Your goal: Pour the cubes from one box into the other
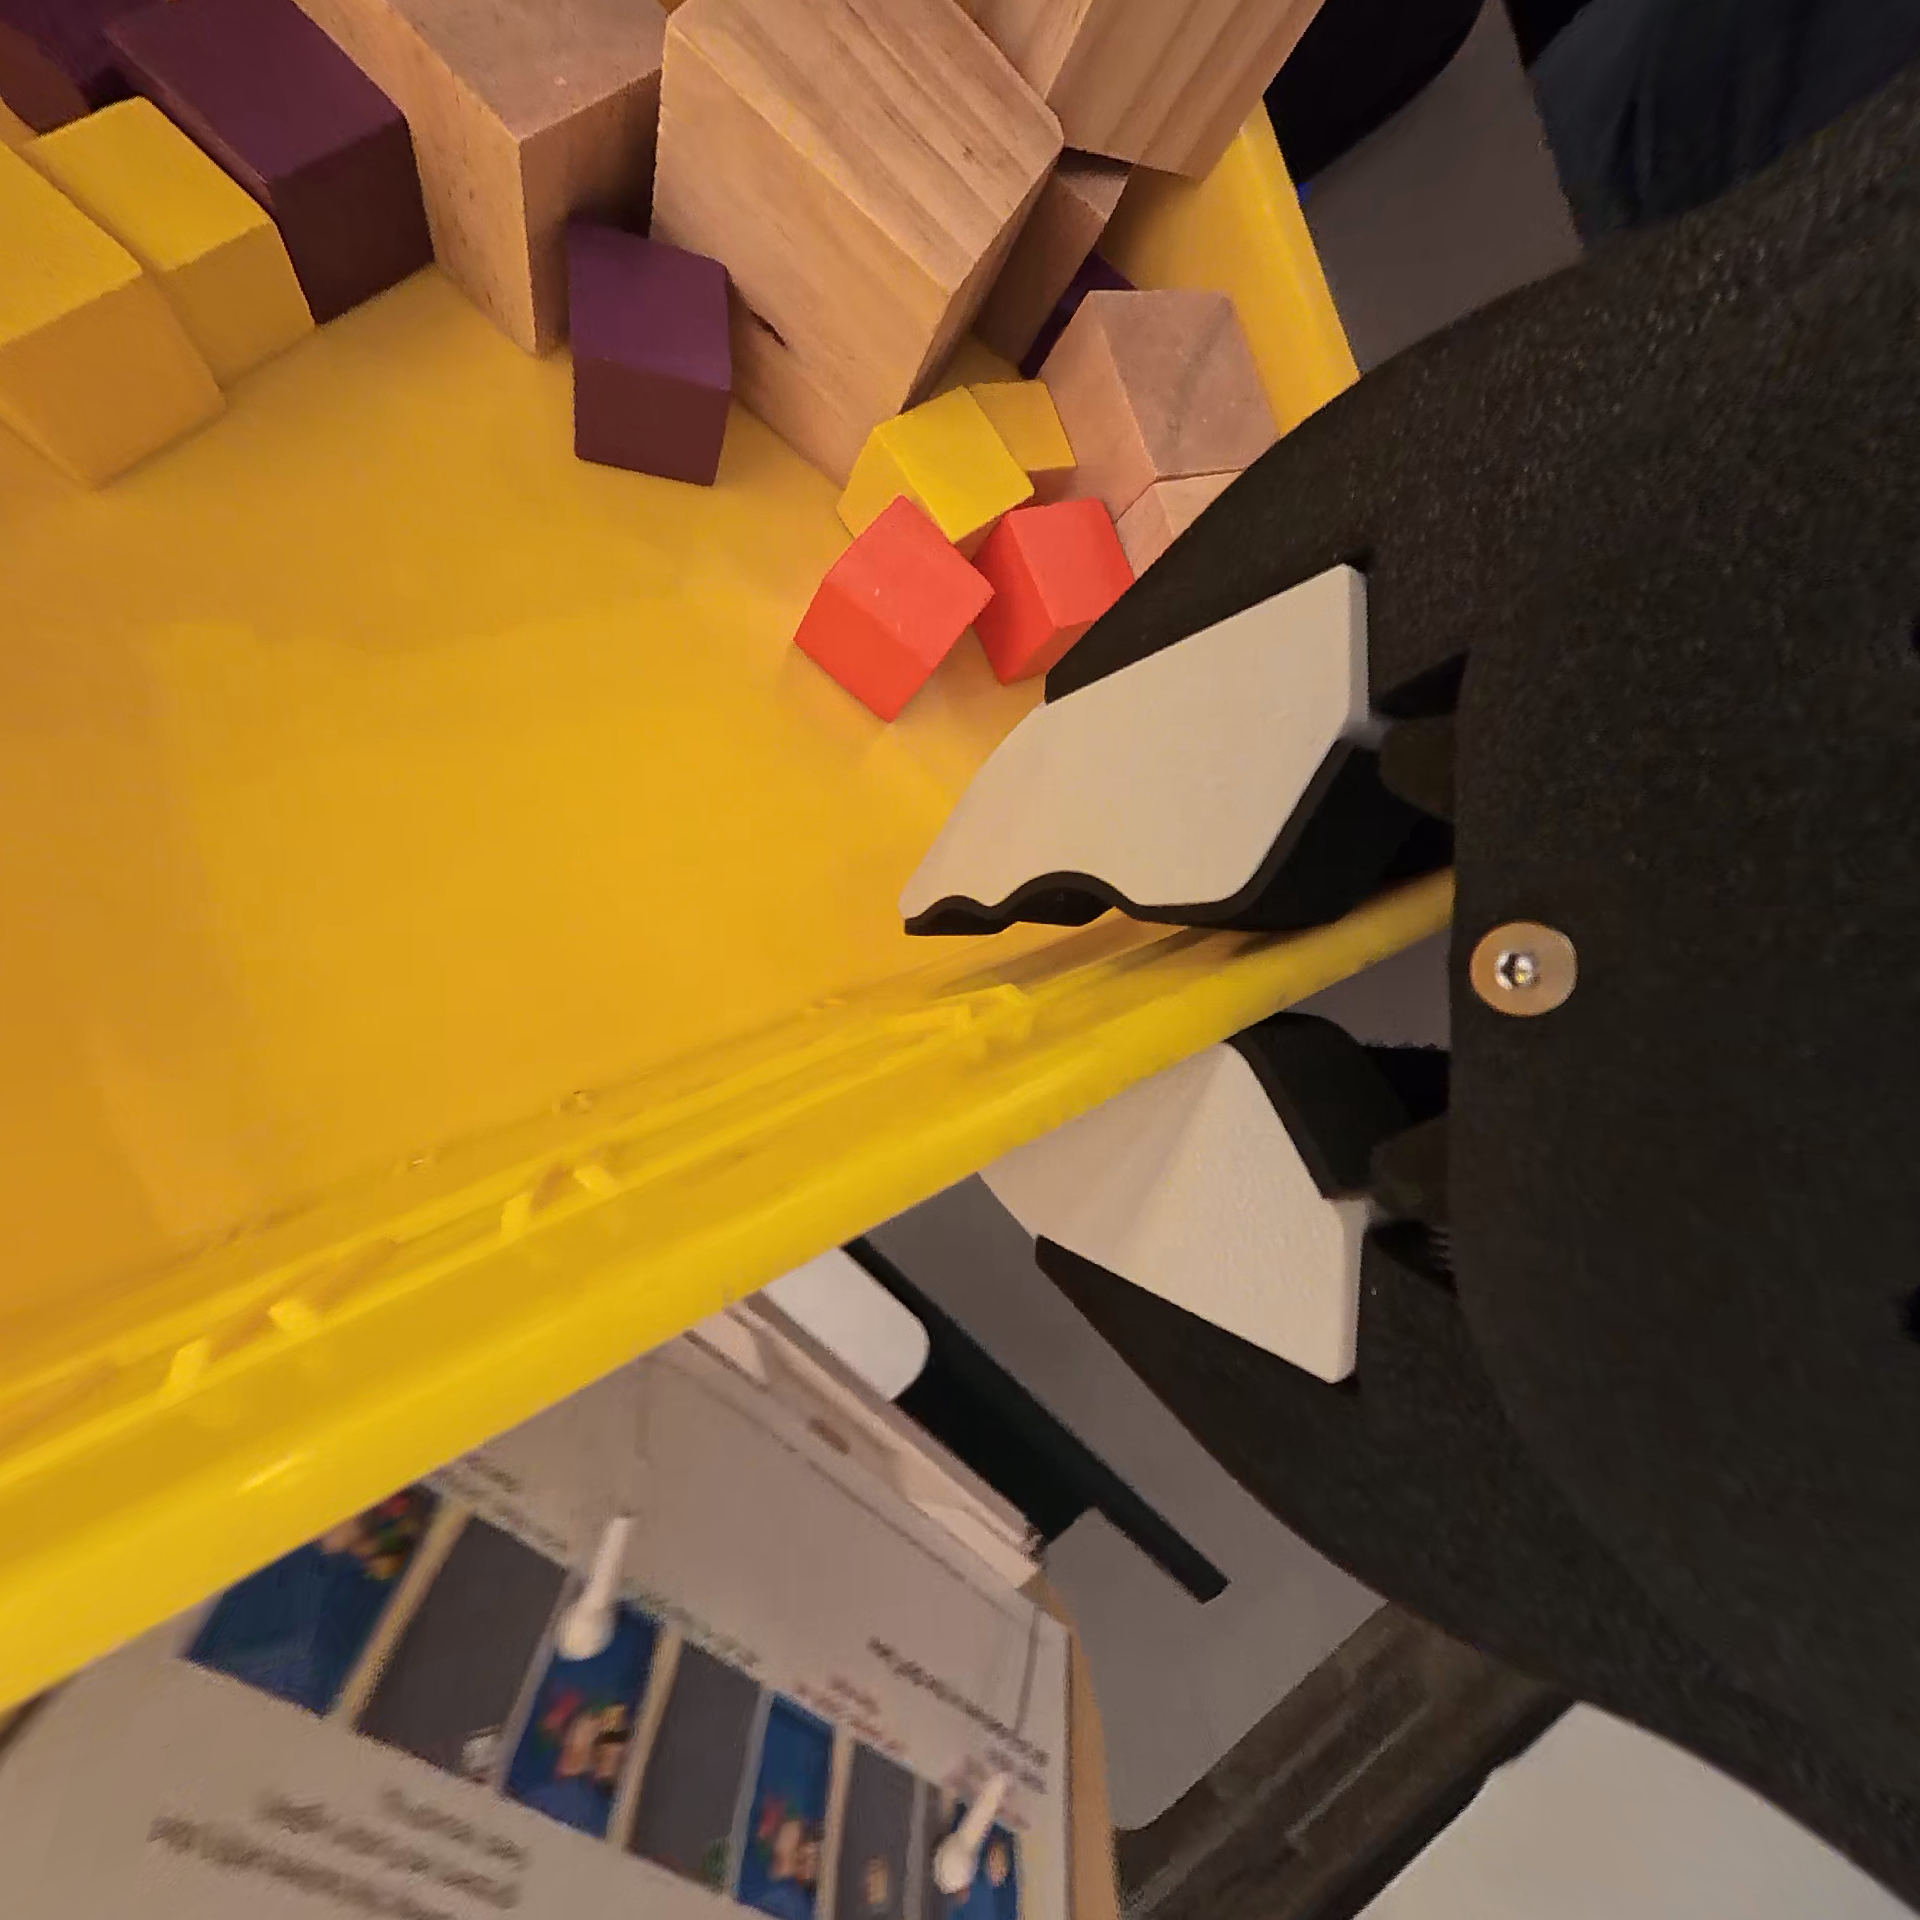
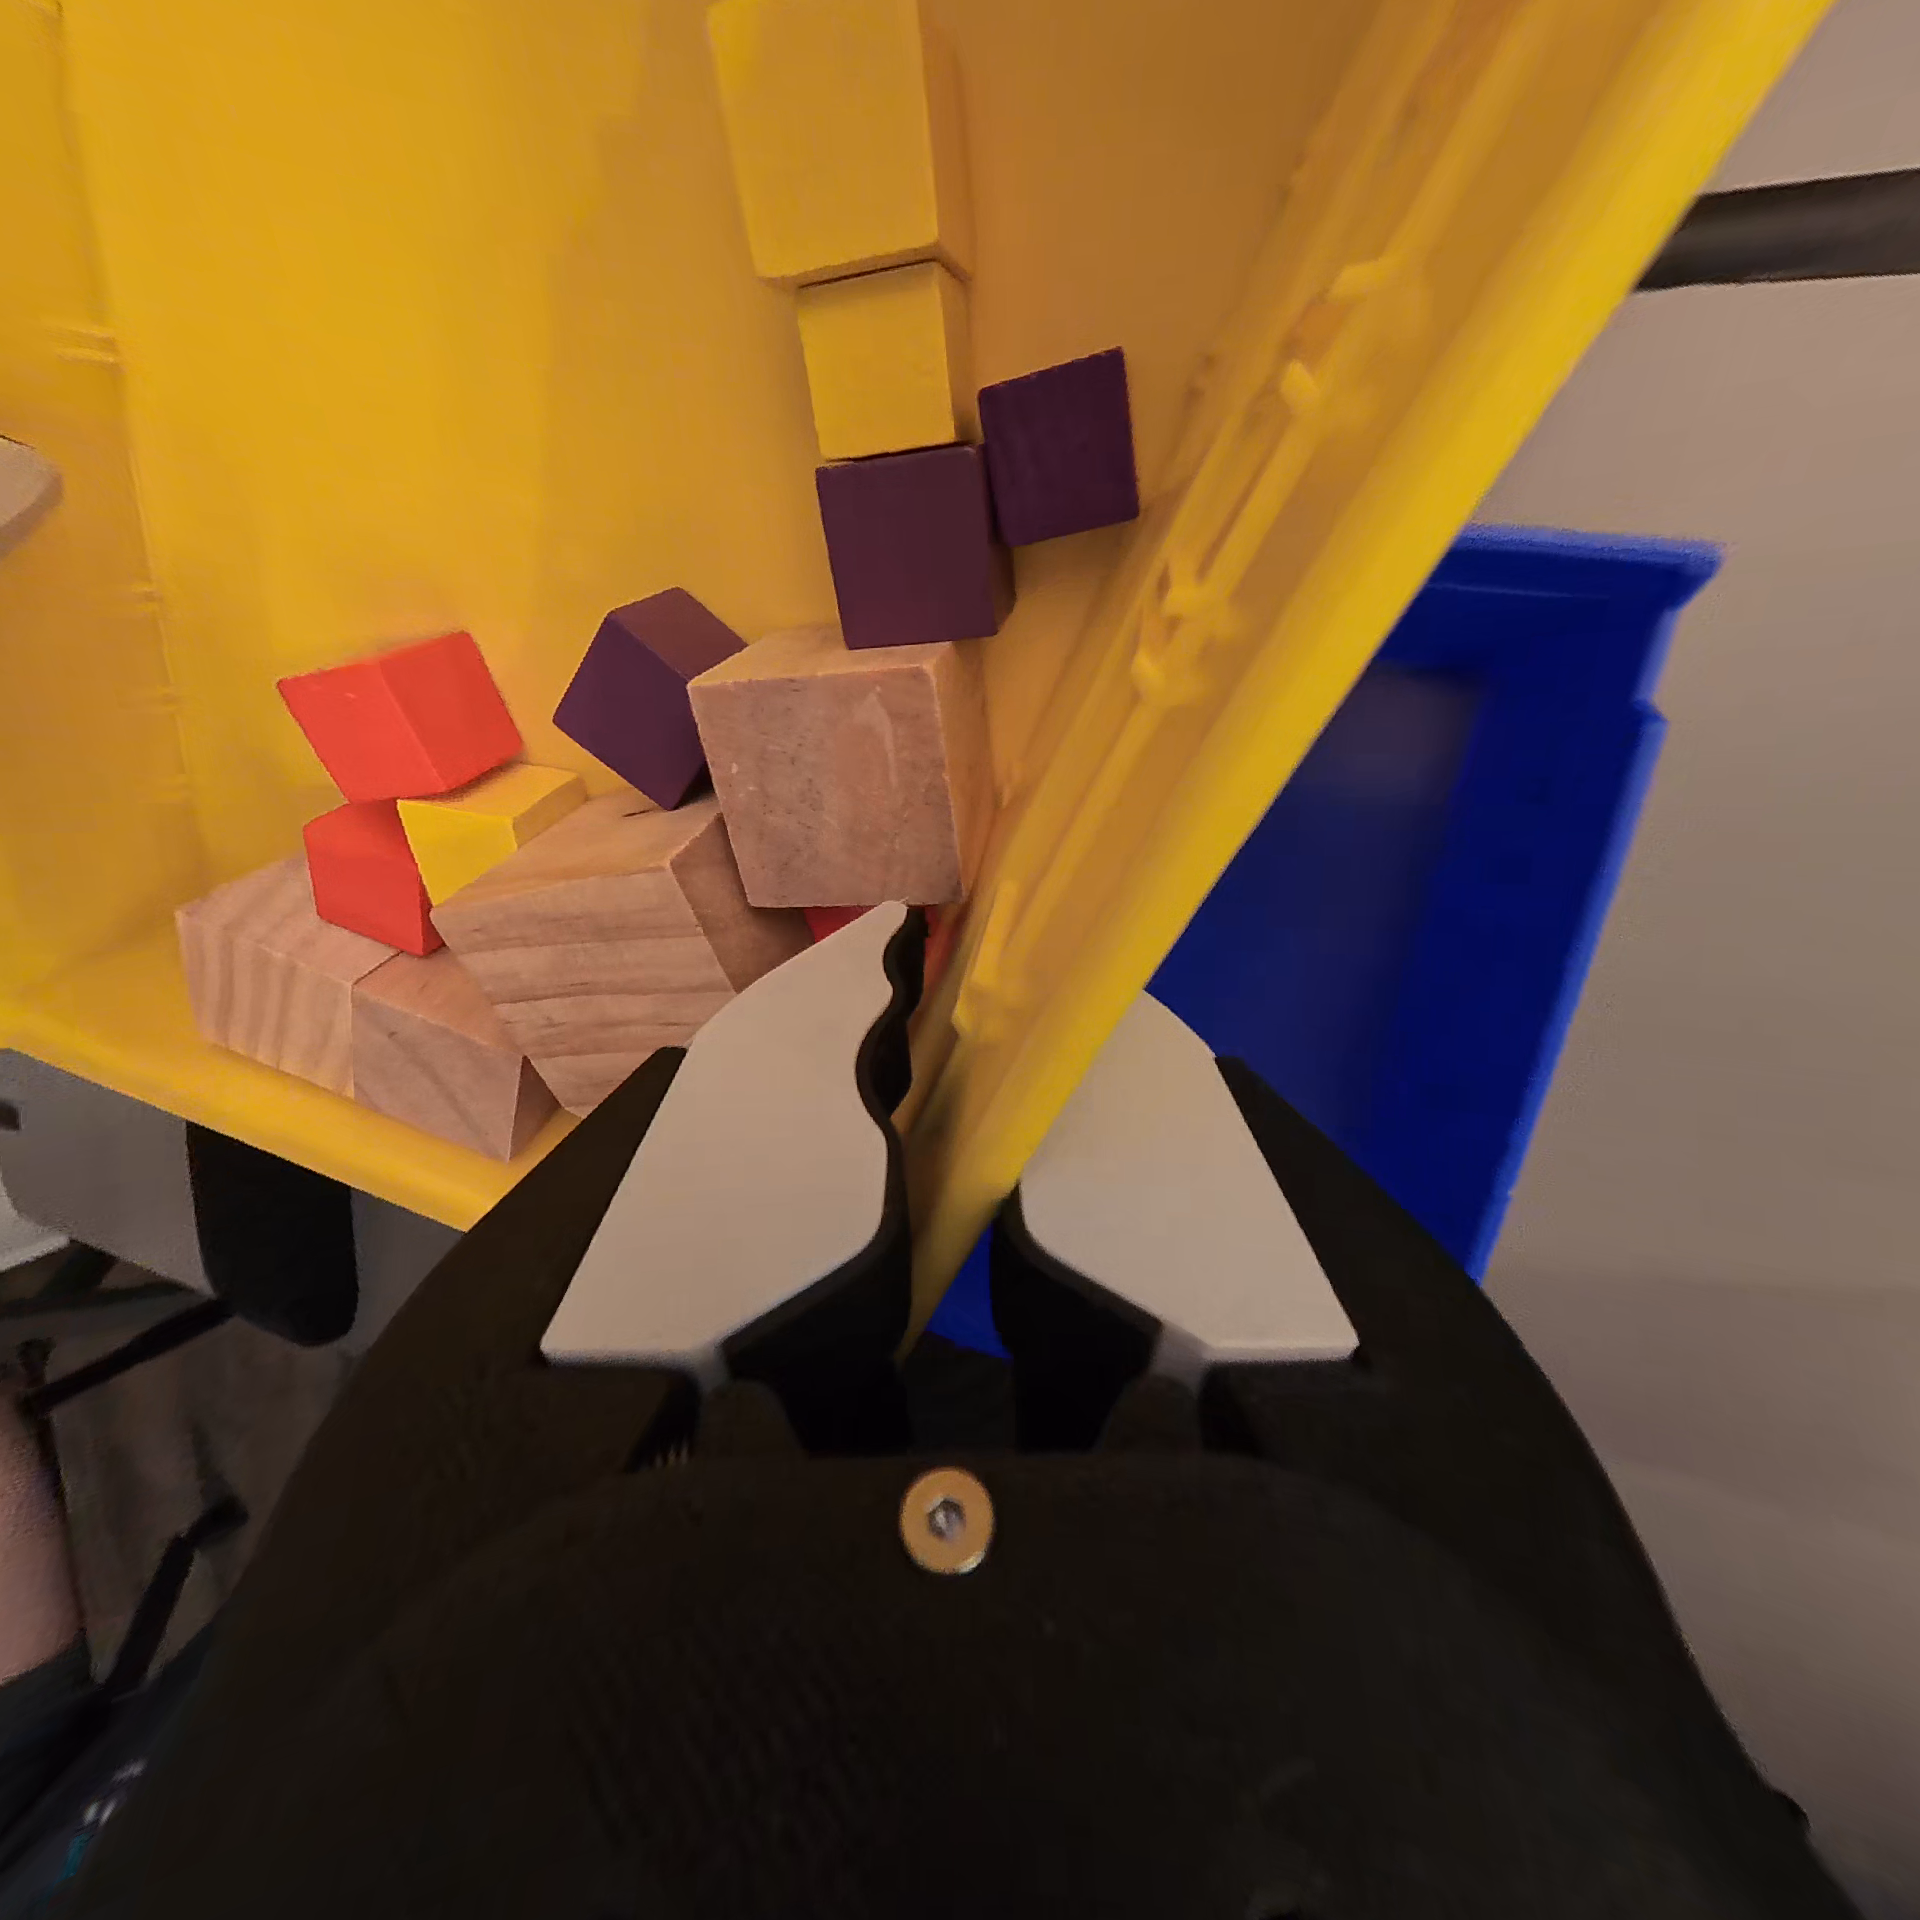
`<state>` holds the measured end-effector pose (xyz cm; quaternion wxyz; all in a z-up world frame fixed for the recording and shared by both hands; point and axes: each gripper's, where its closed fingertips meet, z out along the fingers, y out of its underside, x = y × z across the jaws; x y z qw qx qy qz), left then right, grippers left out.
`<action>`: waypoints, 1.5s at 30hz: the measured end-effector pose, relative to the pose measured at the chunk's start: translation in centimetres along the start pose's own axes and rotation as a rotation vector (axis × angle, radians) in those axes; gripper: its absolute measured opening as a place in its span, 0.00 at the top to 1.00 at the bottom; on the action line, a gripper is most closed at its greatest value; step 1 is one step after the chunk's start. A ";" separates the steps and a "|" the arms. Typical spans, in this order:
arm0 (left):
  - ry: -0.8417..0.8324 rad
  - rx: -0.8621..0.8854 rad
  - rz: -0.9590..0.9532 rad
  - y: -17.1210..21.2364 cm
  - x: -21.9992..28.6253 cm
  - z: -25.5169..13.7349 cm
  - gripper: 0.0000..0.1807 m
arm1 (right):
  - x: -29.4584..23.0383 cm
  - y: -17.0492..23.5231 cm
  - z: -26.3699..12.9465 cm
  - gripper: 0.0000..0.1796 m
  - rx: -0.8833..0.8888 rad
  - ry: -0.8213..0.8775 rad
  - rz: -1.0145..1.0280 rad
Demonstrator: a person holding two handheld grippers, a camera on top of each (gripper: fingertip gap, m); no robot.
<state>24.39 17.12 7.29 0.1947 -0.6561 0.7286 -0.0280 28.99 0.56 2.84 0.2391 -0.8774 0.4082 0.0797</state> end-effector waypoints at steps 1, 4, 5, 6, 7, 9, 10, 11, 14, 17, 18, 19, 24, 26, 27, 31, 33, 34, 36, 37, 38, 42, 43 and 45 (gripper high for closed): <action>-0.002 0.024 0.015 -1.1 0.1 0.4 0.94 | 0.8 -0.5 0.1 0.94 0.026 -0.001 0.011; -0.031 0.123 0.057 -4.3 0.4 0.9 0.94 | 3.0 -2.2 0.3 0.95 0.134 -0.007 0.045; -0.045 0.151 0.072 -5.2 0.5 1.0 0.94 | 3.6 -2.6 0.2 0.95 0.168 -0.003 0.052; -0.057 0.179 0.091 -6.2 0.7 1.0 0.94 | 4.3 -3.0 0.1 0.95 0.194 0.012 0.062; -0.074 0.204 0.110 -7.2 1.0 1.1 0.94 | 5.0 -3.3 0.0 0.95 0.216 0.030 0.066; -0.078 0.262 0.136 -9.0 1.6 1.6 0.94 | 6.4 -3.9 -0.5 0.95 0.271 0.074 0.070; -0.062 0.296 0.143 -9.8 2.0 1.8 0.94 | 7.2 -4.0 -0.8 0.95 0.300 0.091 0.077; -0.051 0.329 0.149 -10.5 2.5 1.9 0.94 | 7.9 -4.1 -1.1 0.95 0.333 0.098 0.084; -0.091 0.435 0.209 -12.3 3.7 1.8 0.94 | 9.6 -4.3 -1.7 0.95 0.430 0.150 0.082; -0.120 0.542 0.248 -13.4 4.6 1.3 0.94 | 10.7 -4.2 -2.1 0.95 0.520 0.168 0.088; -0.130 0.579 0.259 -13.7 4.8 1.1 0.94 | 10.9 -4.2 -2.3 0.95 0.550 0.176 0.085; -0.144 0.618 0.273 -13.9 5.0 0.7 0.94 | 11.0 -4.1 -2.6 0.95 0.573 0.186 0.078; -0.163 0.751 0.291 -14.3 5.7 -1.0 0.94 | 11.0 -3.8 -4.5 0.94 0.674 0.223 0.048; -0.157 0.768 0.287 -14.2 6.0 -1.3 0.94 | 11.1 -3.6 -4.9 0.94 0.682 0.240 0.043; -0.161 0.785 0.287 -14.2 6.1 -1.5 0.94 | 11.0 -3.4 -5.1 0.94 0.697 0.253 0.041; -0.141 0.854 0.282 -14.0 6.5 -2.2 0.94 | 11.0 -3.0 -6.2 0.96 0.761 0.319 0.024; -0.148 0.795 0.263 -13.7 6.4 -1.3 0.94 | 11.2 -3.1 -5.3 0.96 0.711 0.297 0.043; -0.136 0.779 0.249 -13.5 6.4 -0.9 0.94 | 11.3 -2.9 -5.1 0.96 0.688 0.322 0.041; -0.112 0.815 0.245 -13.5 6.4 -0.9 0.94 | 11.0 -2.7 -5.6 0.96 0.708 0.350 0.025; -0.096 0.839 0.245 -13.5 6.4 -1.0 0.94 | 11.0 -2.8 -5.8 0.96 0.724 0.355 0.015; -0.098 0.841 0.249 -13.4 6.4 -0.9 0.94 | 11.0 -2.8 -5.6 0.96 0.724 0.346 0.016; -0.077 0.827 0.225 -13.0 6.4 0.0 0.94 | 10.8 -2.3 -5.4 0.96 0.682 0.391 0.007; -0.061 0.862 0.226 -13.1 6.5 -0.3 0.94 | 10.7 -2.4 -5.8 0.96 0.710 0.398 -0.005; -0.077 0.900 0.241 -13.2 6.5 -0.7 0.94 | 11.0 -2.7 -5.9 0.96 0.741 0.392 -0.010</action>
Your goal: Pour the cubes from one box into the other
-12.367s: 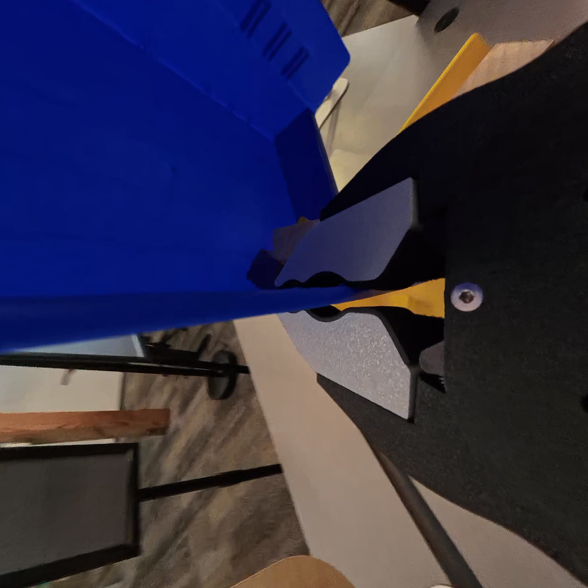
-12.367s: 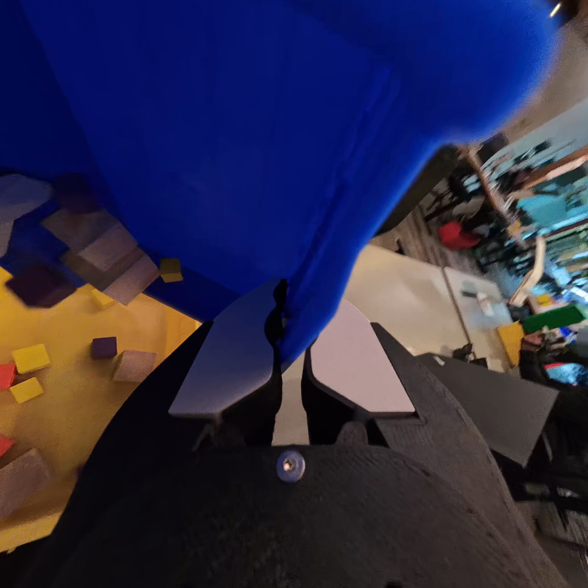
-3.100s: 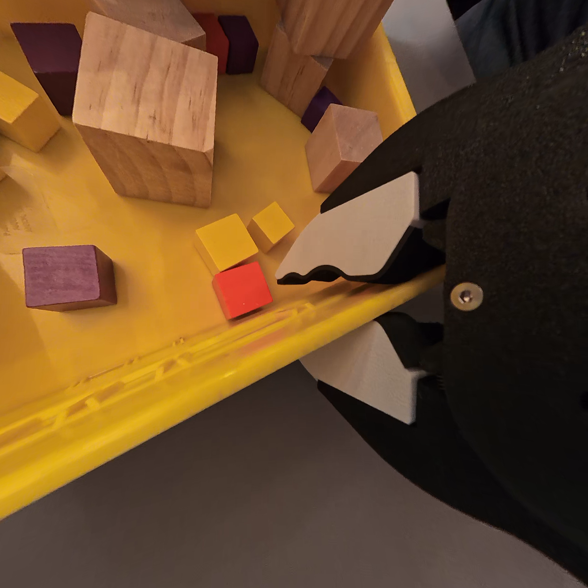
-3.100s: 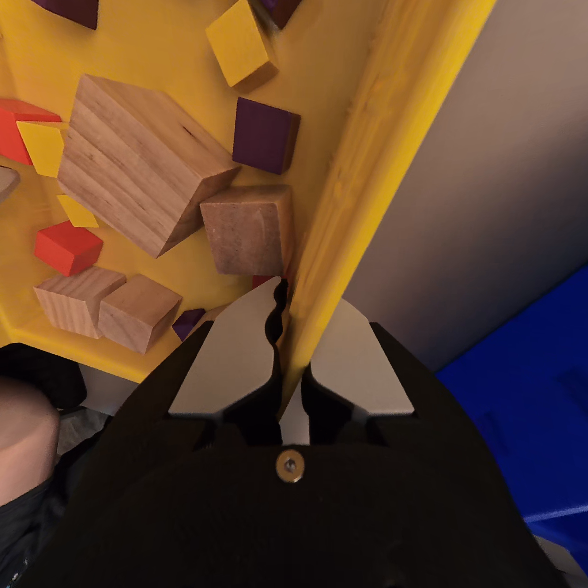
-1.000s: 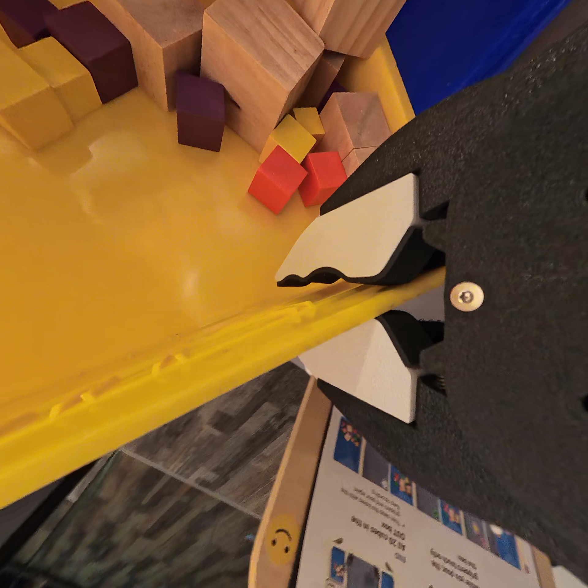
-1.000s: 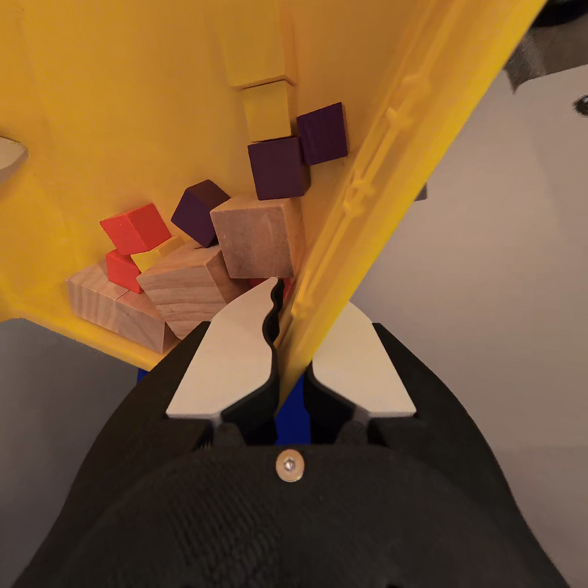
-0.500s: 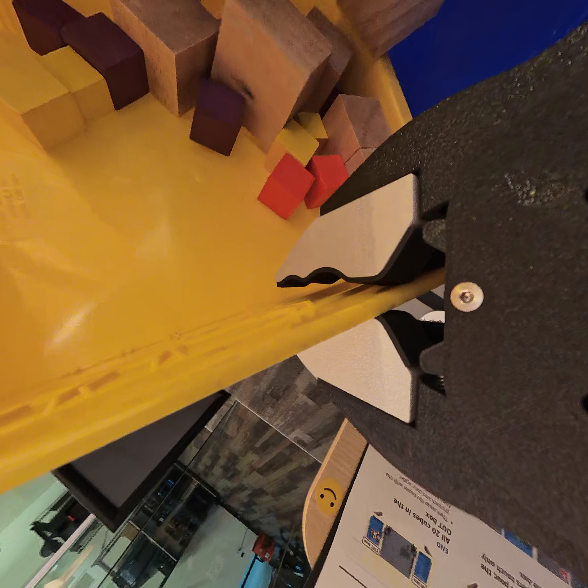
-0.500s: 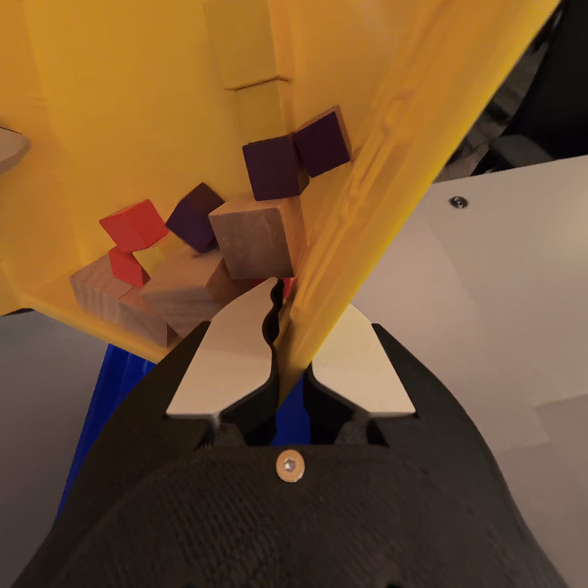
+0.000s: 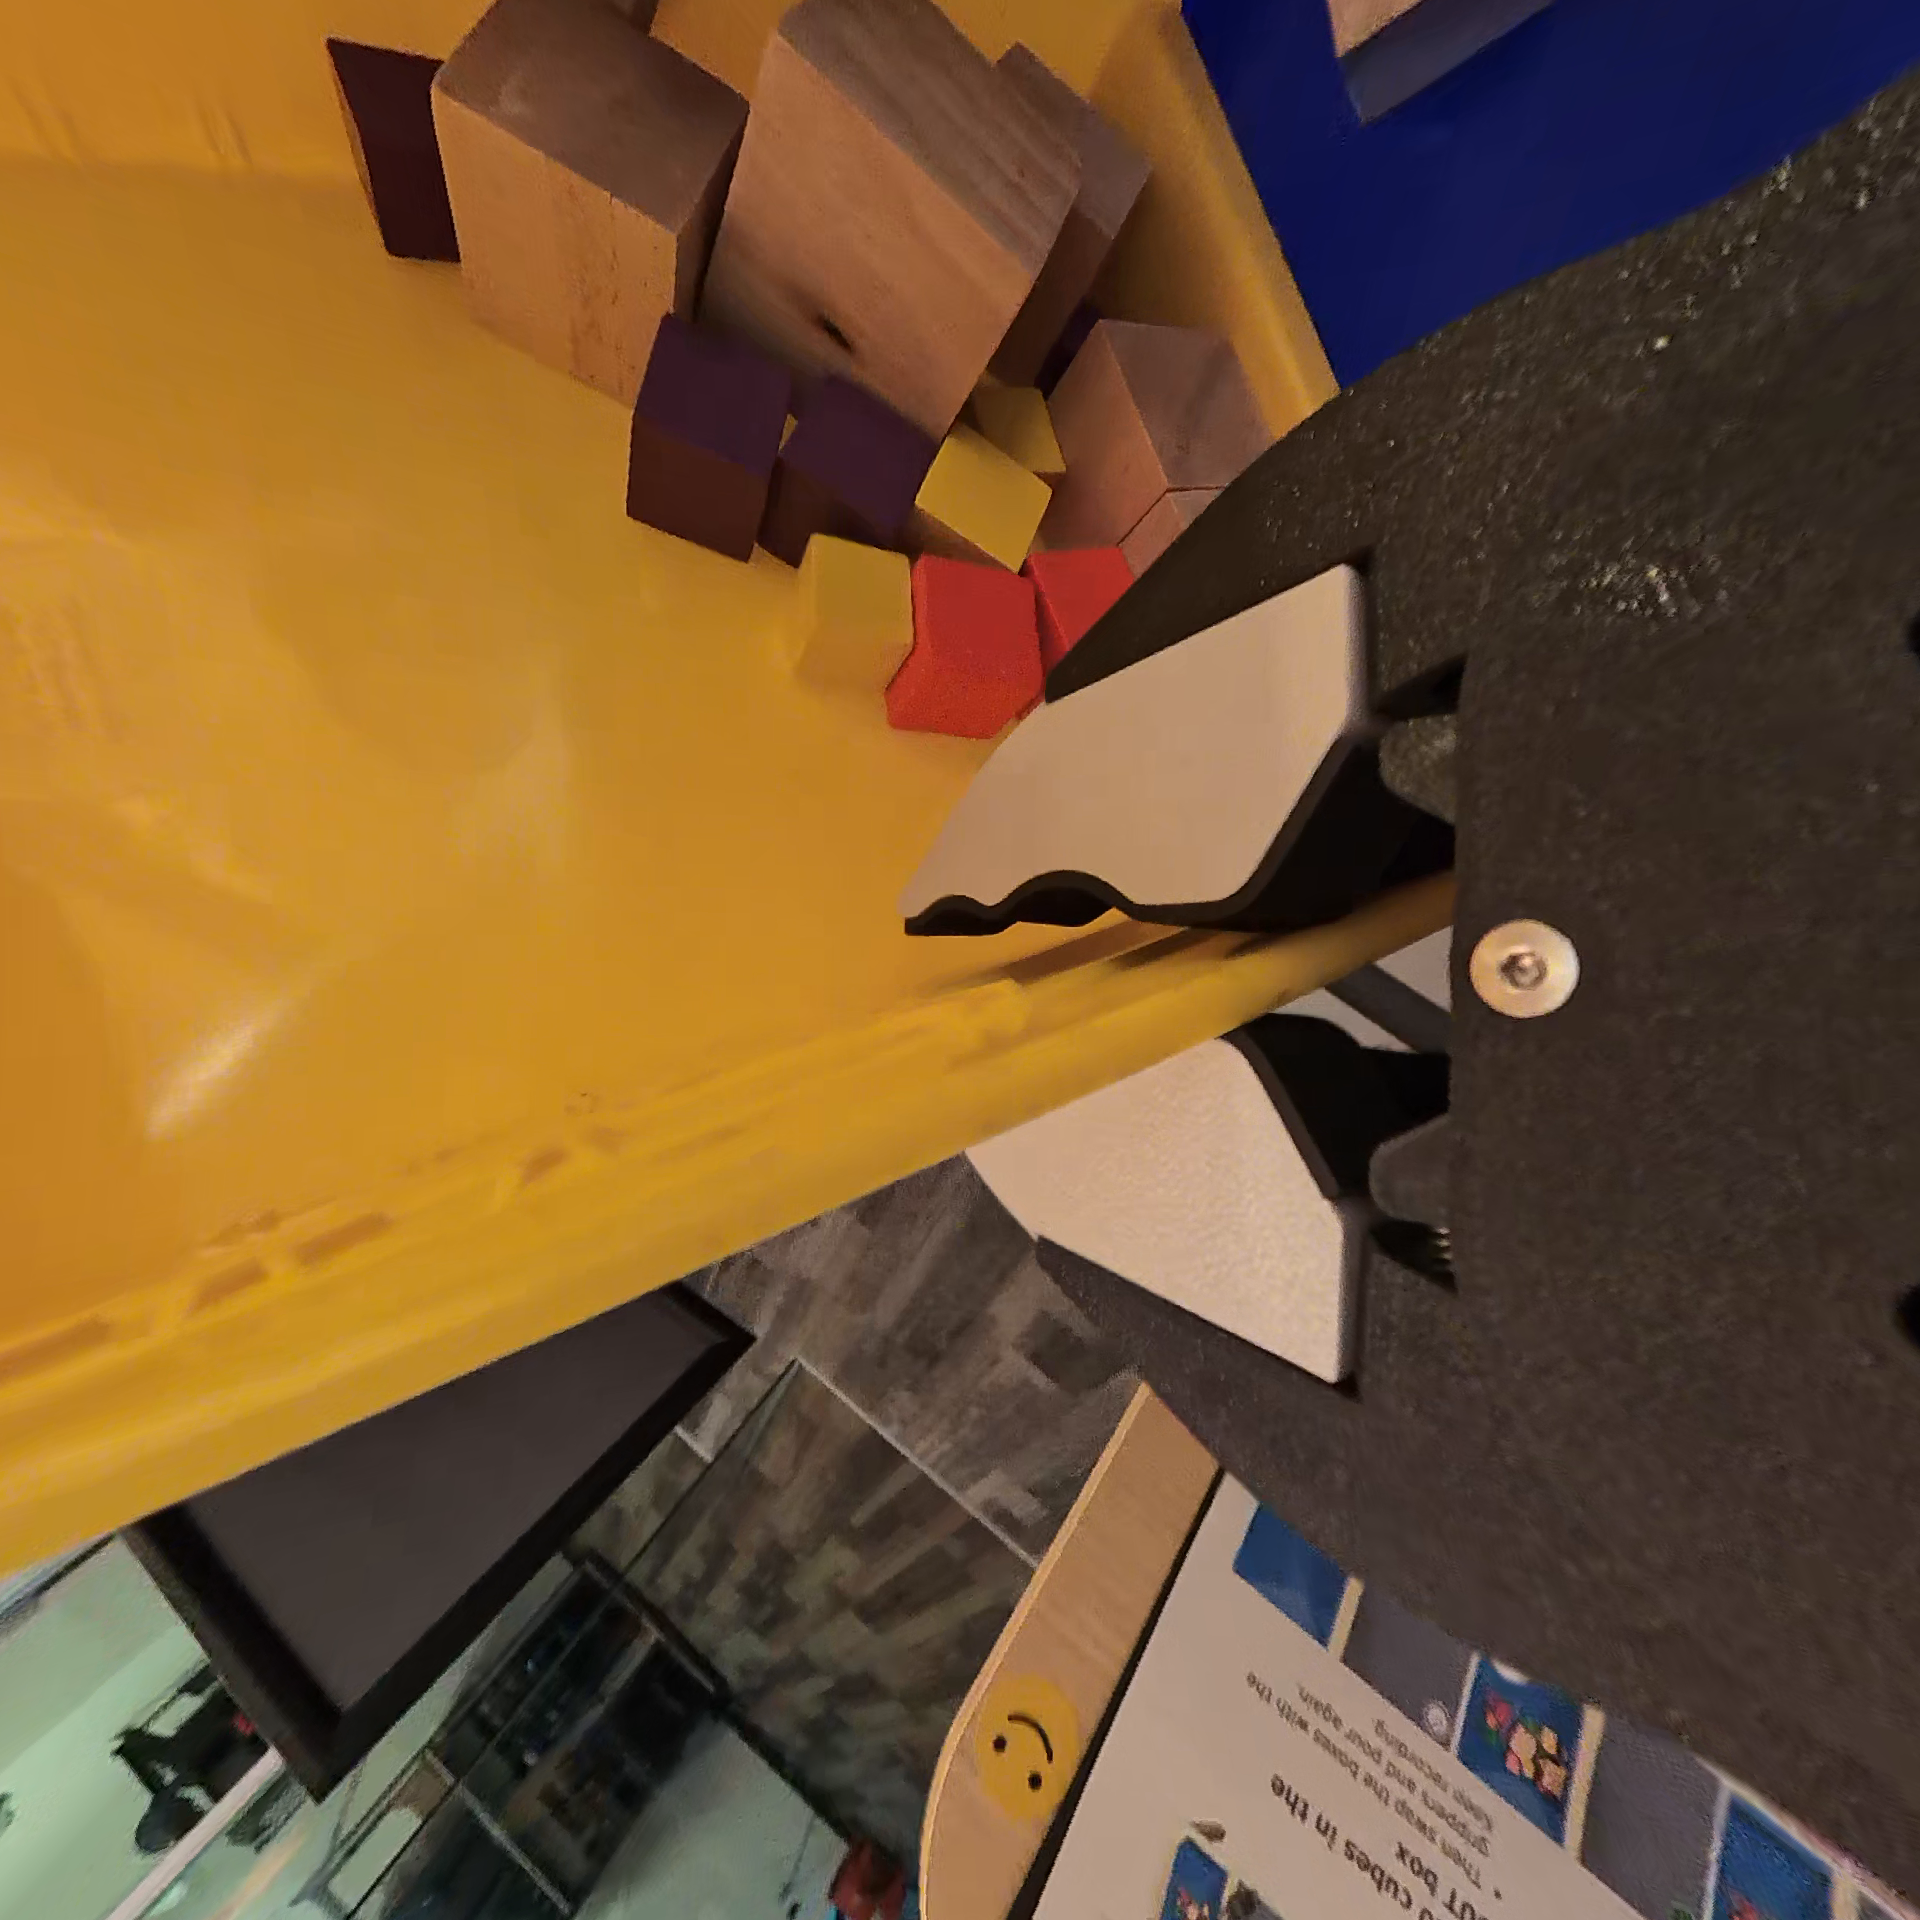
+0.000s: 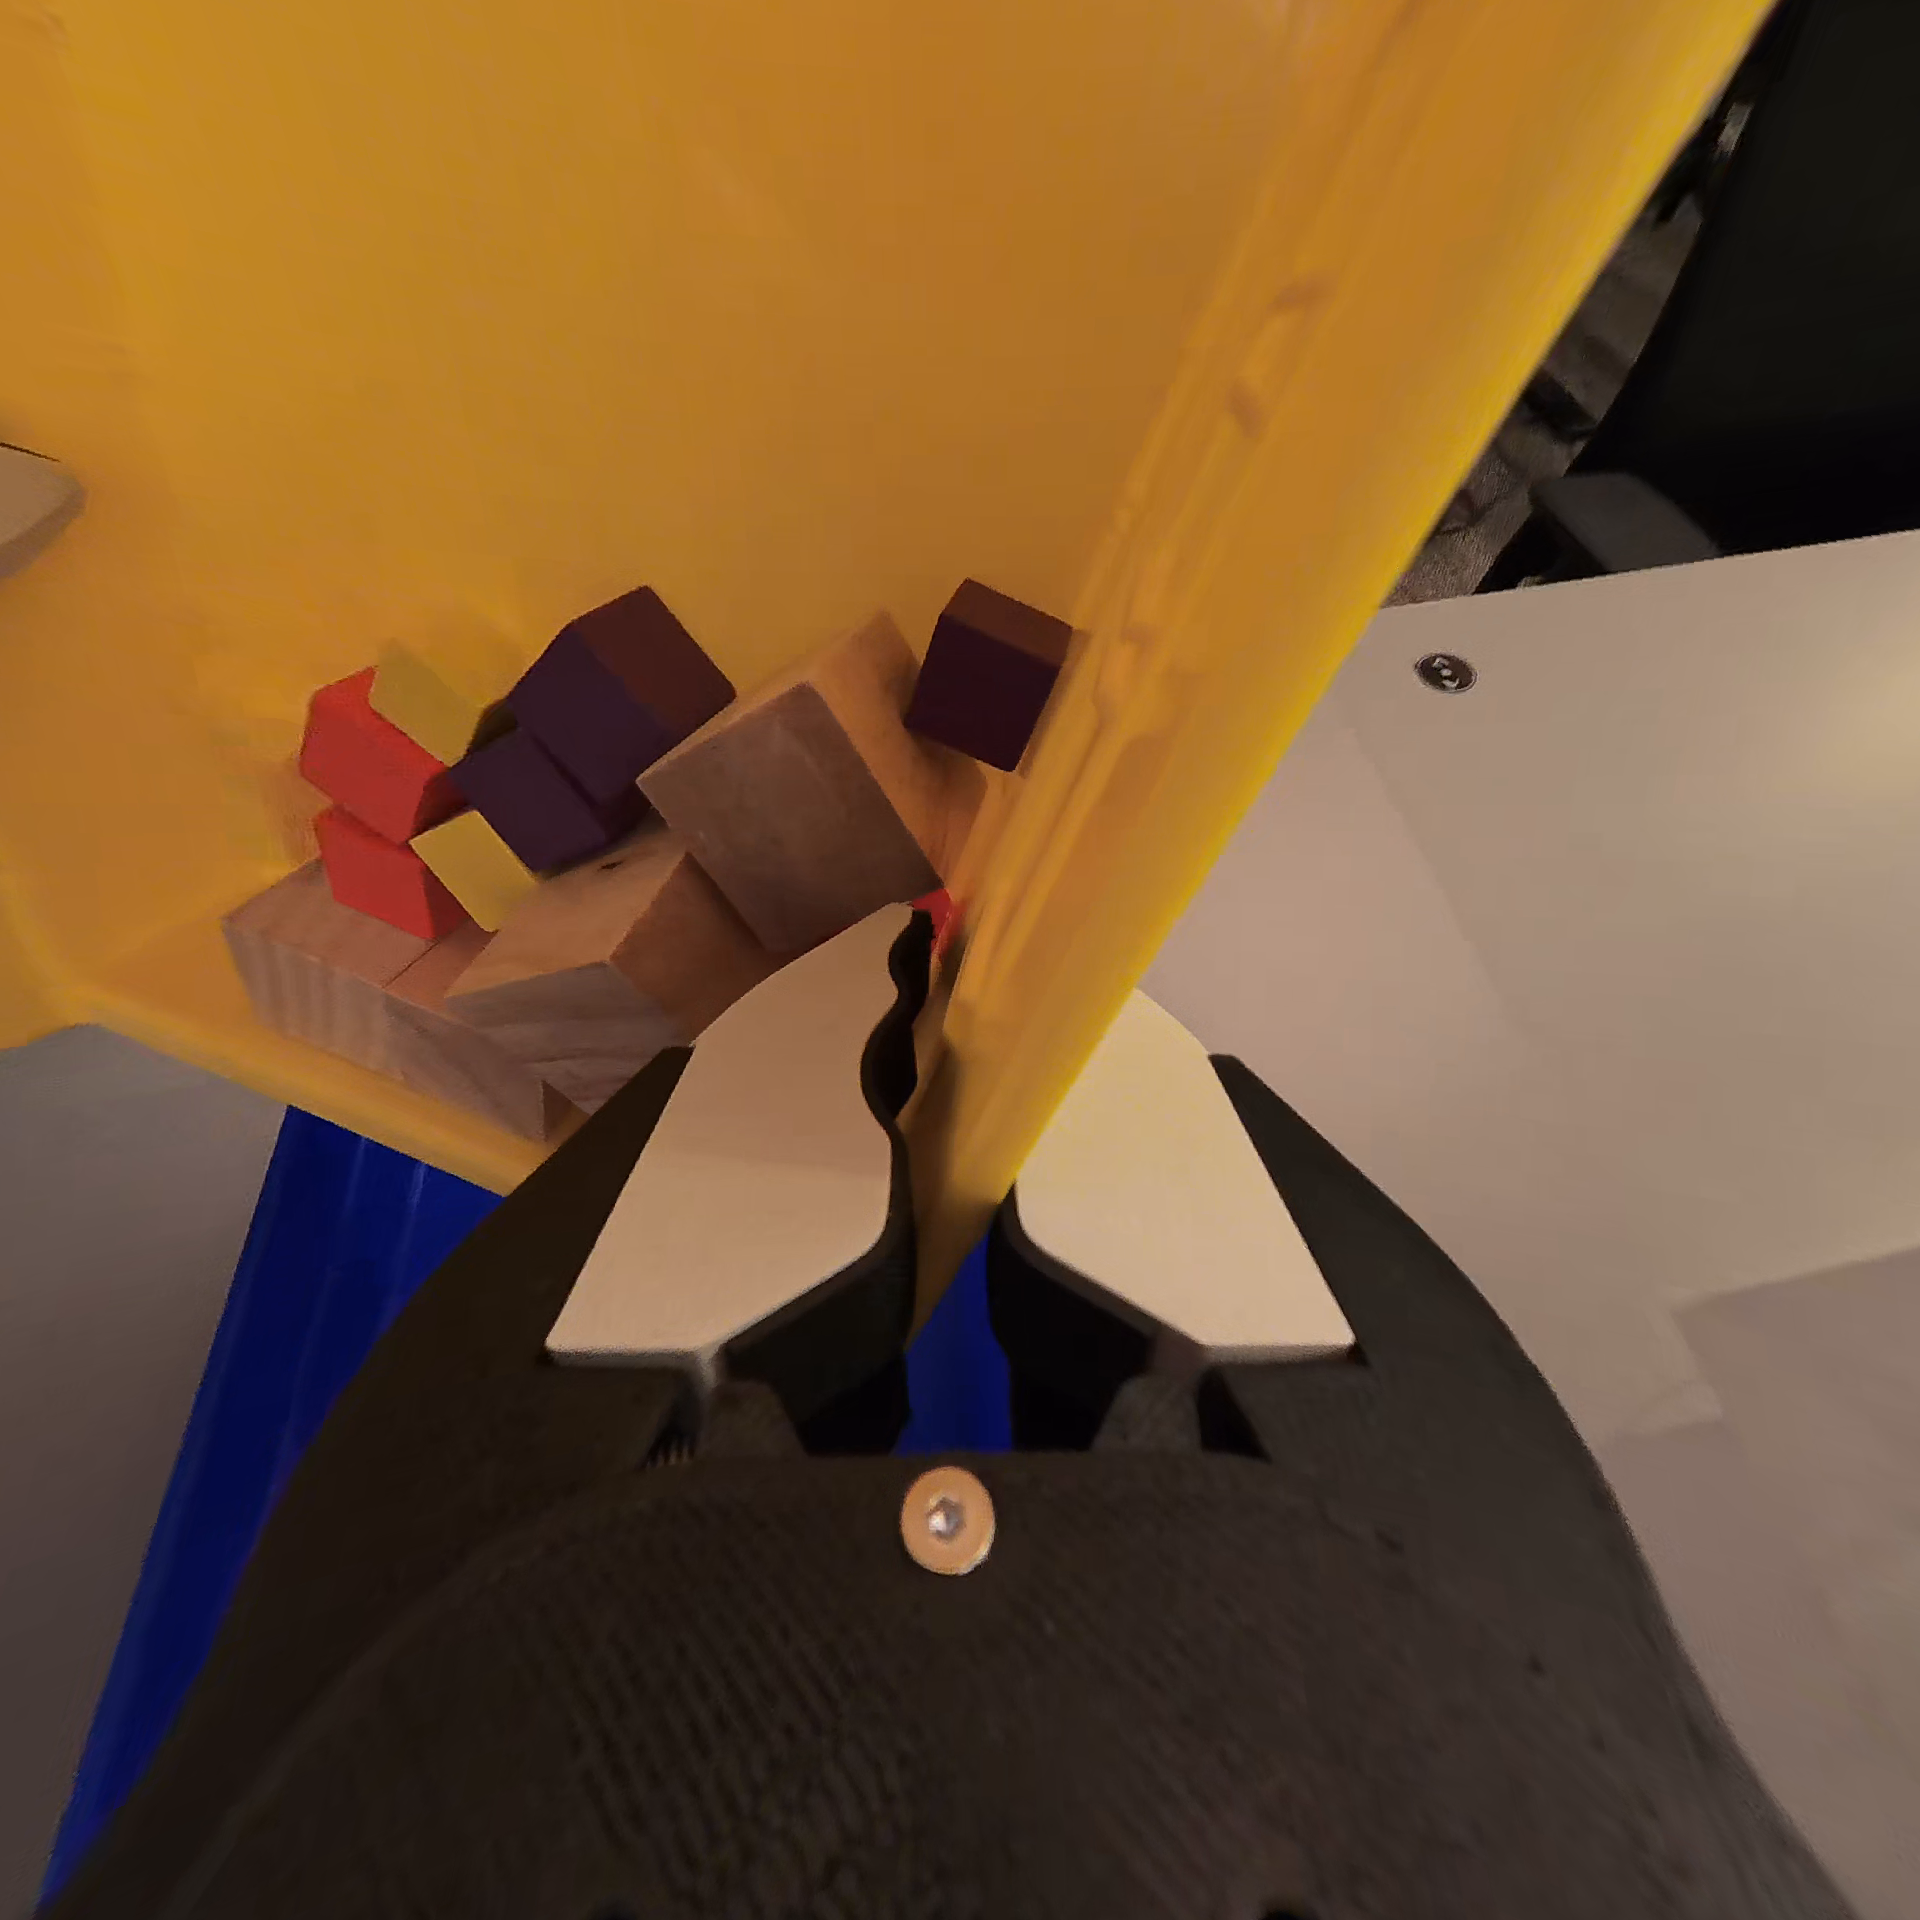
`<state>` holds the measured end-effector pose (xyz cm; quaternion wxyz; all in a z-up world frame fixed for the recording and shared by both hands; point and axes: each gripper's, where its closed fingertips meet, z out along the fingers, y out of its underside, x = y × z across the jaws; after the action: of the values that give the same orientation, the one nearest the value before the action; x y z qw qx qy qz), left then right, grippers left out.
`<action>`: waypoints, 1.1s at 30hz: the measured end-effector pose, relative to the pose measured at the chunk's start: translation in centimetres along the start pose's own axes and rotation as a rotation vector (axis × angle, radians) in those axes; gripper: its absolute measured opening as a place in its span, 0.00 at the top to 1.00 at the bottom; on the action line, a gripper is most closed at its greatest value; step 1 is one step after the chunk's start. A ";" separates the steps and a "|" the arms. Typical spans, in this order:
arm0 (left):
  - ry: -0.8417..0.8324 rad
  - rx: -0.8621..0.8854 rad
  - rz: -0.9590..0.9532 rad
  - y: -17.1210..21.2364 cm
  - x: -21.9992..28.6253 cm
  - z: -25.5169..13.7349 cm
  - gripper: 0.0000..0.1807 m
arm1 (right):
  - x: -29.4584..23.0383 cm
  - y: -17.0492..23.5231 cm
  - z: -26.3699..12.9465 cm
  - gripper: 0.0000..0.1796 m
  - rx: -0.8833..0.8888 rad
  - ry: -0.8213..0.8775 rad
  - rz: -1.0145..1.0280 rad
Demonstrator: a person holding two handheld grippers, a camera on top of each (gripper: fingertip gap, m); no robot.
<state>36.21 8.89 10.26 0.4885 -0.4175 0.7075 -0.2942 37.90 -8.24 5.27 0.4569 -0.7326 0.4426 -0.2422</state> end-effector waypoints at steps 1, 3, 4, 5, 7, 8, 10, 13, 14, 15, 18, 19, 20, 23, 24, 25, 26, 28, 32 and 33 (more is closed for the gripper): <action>-0.016 -0.015 0.011 0.1 0.1 0.0 0.94 | 0.0 0.2 0.3 0.96 -0.016 -0.008 0.012; -0.002 -0.011 -0.015 0.3 0.3 0.2 0.94 | 0.1 0.2 -0.3 0.96 -0.018 0.031 -0.014; 0.016 0.018 -0.034 0.1 0.3 0.1 0.94 | 0.1 -0.1 -0.9 0.96 0.007 0.048 -0.033; 0.025 0.052 -0.040 -0.2 0.2 0.0 0.94 | 0.1 -0.5 -1.2 0.97 0.043 0.052 -0.040; -0.008 0.052 -0.012 -0.2 0.1 -0.1 0.94 | 0.3 -0.5 -0.3 0.96 0.047 0.034 -0.027; -0.023 0.024 0.000 0.0 0.3 0.0 0.93 | 0.3 -0.2 0.0 0.96 0.020 0.025 -0.011; 0.007 0.022 -0.047 0.2 0.6 0.1 0.94 | 0.4 0.0 -0.7 0.97 0.017 0.059 -0.030; 0.004 0.089 -0.032 -0.4 0.4 -0.2 0.94 | 0.5 -0.7 -1.1 0.96 0.089 0.061 -0.042; -0.018 0.055 -0.016 -0.2 0.4 0.0 0.94 | 0.5 -0.3 -0.5 0.96 0.058 0.045 -0.021; -0.023 0.024 -0.021 0.1 0.5 0.2 0.94 | 0.5 0.0 -0.2 0.96 0.029 0.046 -0.012; 0.005 0.091 -0.062 -0.4 0.5 -0.2 0.94 | 0.4 -0.8 -1.8 0.97 0.087 0.089 -0.052; 0.003 0.124 -0.061 -0.9 0.4 -0.4 0.95 | 0.6 -1.3 -1.9 0.97 0.121 0.089 -0.056; -0.022 0.124 -0.046 -1.1 0.2 -0.6 0.94 | 0.7 -1.5 -1.6 0.97 0.118 0.073 -0.044; -0.034 0.123 -0.074 -1.4 0.2 -0.8 0.94 | 0.6 -2.0 -2.4 0.97 0.100 0.113 -0.061; -0.010 0.163 -0.096 -1.7 0.1 -1.0 0.94 | 0.6 -2.6 -3.1 0.97 0.139 0.131 -0.087; -0.003 0.188 -0.099 -1.8 0.0 -1.1 0.95 | 0.7 -2.9 -3.1 0.97 0.161 0.129 -0.101; -0.022 0.176 -0.078 -1.7 0.0 -1.0 0.94 | 0.7 -2.8 -2.5 0.97 0.147 0.111 -0.090; -0.030 0.132 -0.086 -1.0 0.3 -0.7 0.94 | 0.7 -2.2 -2.0 0.97 0.098 0.111 -0.081; 0.005 0.217 -0.100 -1.1 0.3 -1.1 0.94 | 0.4 -2.4 -3.3 0.97 0.182 0.156 -0.138; -0.016 0.186 -0.072 -0.8 0.3 -0.9 0.94 | 0.4 -2.0 -2.5 0.97 0.157 0.128 -0.112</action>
<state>35.62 8.27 11.14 0.5198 -0.3979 0.6577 -0.3727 37.07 -9.35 8.17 0.4696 -0.7012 0.4088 -0.3474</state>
